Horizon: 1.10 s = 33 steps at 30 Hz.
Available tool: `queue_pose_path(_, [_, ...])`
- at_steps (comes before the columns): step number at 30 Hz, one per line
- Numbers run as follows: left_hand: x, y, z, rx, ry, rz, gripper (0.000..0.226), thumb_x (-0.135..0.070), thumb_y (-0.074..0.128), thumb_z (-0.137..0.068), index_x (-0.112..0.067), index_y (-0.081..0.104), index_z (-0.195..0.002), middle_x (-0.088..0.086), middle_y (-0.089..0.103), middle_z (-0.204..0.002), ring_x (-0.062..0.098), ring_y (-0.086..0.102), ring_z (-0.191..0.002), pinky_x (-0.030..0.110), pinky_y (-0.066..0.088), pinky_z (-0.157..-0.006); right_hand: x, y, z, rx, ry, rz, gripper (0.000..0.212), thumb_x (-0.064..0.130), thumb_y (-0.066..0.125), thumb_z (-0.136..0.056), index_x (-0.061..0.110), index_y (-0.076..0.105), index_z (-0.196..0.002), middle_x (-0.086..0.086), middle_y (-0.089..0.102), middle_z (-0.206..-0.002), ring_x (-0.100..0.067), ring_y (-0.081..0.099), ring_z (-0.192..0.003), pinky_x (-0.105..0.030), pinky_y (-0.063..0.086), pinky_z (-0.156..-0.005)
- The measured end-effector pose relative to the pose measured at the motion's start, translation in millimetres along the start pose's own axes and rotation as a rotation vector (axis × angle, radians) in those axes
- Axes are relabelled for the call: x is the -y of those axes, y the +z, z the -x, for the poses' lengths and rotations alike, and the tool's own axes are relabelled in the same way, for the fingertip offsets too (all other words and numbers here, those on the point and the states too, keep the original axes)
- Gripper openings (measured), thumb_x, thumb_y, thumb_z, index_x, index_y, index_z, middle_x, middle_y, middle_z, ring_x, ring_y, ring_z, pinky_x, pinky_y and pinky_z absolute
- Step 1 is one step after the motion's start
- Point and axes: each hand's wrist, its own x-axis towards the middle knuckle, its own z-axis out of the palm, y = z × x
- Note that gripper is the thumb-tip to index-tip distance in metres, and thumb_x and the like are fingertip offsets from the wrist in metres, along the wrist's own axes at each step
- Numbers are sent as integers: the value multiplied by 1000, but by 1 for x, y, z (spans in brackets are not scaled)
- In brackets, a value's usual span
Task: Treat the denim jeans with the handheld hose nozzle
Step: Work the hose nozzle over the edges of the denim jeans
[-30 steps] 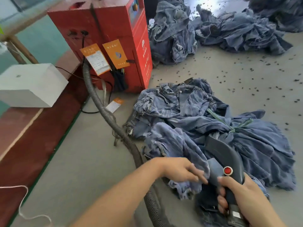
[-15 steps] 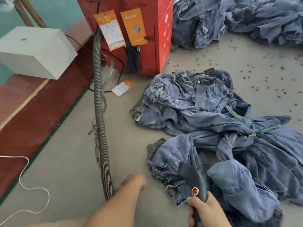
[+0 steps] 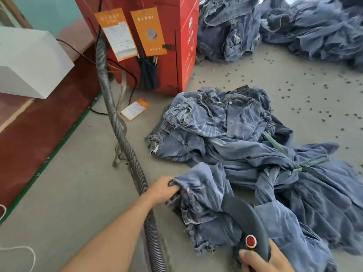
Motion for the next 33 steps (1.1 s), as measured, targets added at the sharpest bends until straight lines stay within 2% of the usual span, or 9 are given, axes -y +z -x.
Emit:
queue_pose_path(4, [-73, -72, 41, 92, 28, 234, 22, -46, 71, -74, -25, 74, -82, -10, 72, -73, 9, 65, -72, 29, 48, -69, 35, -10, 39, 73, -28, 131, 37, -7, 79, -82, 19, 65, -105, -18, 75, -73, -26, 70, -65, -43, 54, -79])
queue_pose_path(9, [-133, -112, 112, 352, -4, 635, 34, -38, 79, -77, -16, 78, -102, 11, 78, -103, 26, 77, -88, 34, 62, -77, 47, -36, 76, 210, -79, -52, 43, -5, 75, -87, 31, 60, -105, -29, 63, -62, -28, 56, -49, -36, 49, -50])
queue_pose_path(14, [-165, -110, 160, 340, 51, 1059, 45, -28, 51, -104, -6, 59, -142, 23, 61, -141, 35, 66, -118, 45, 60, -89, 53, -54, 109, 233, -218, 91, 44, -1, 77, -86, 34, 56, -104, -18, 71, -81, -29, 63, -69, -36, 46, -68])
queue_pose_path(19, [-186, -87, 174, 304, 52, 1199, 49, -39, 34, -111, -9, 58, -142, 20, 64, -138, 36, 64, -126, 49, 58, -93, 45, -60, 119, 168, -385, 274, 40, -2, 78, -83, 24, 59, -107, -2, 58, -93, -10, 55, -89, -17, 44, -85])
queue_pose_path(23, [-188, -71, 172, 256, -24, 1125, 58, -51, 32, -109, -10, 65, -134, 18, 72, -126, 35, 71, -113, 51, 57, -89, 34, -59, 122, 36, -458, 333, 40, -24, 78, -75, -8, 65, -109, -9, 56, -79, -39, 60, -89, -12, 42, -70])
queue_pose_path(25, [-190, -69, 176, 317, 13, 1053, 58, -53, 37, -107, -11, 67, -133, 16, 72, -127, 33, 70, -116, 51, 53, -98, 41, -55, 123, 10, -460, 272, 38, -24, 79, -75, -19, 64, -109, -16, 56, -76, -31, 60, -79, -12, 42, -70])
queue_pose_path(27, [-190, -72, 174, 367, 158, 904, 44, -30, 63, -99, -15, 58, -140, 15, 69, -128, 31, 70, -110, 51, 53, -98, 51, -52, 119, 42, -485, 183, 25, -11, 75, -83, -3, 68, -106, -20, 62, -87, -1, 61, -66, -15, 39, -69])
queue_pose_path(29, [-185, -74, 173, 265, 262, 687, 78, -3, 70, -79, -31, 35, -143, 18, 64, -123, 27, 67, -97, 49, 56, -86, 55, -54, 118, 43, -473, 131, 34, -14, 69, -89, 18, 63, -99, -15, 64, -101, 9, 62, -76, -12, 39, -71])
queue_pose_path(33, [-190, -70, 165, -100, 674, -39, 60, -19, 65, -92, -54, 45, -136, -3, 67, -131, 13, 65, -113, 28, 52, -97, 53, -60, 114, 36, -450, 147, 50, -6, 82, -78, 32, 58, -100, 5, 70, -93, -3, 64, -85, -7, 41, -68])
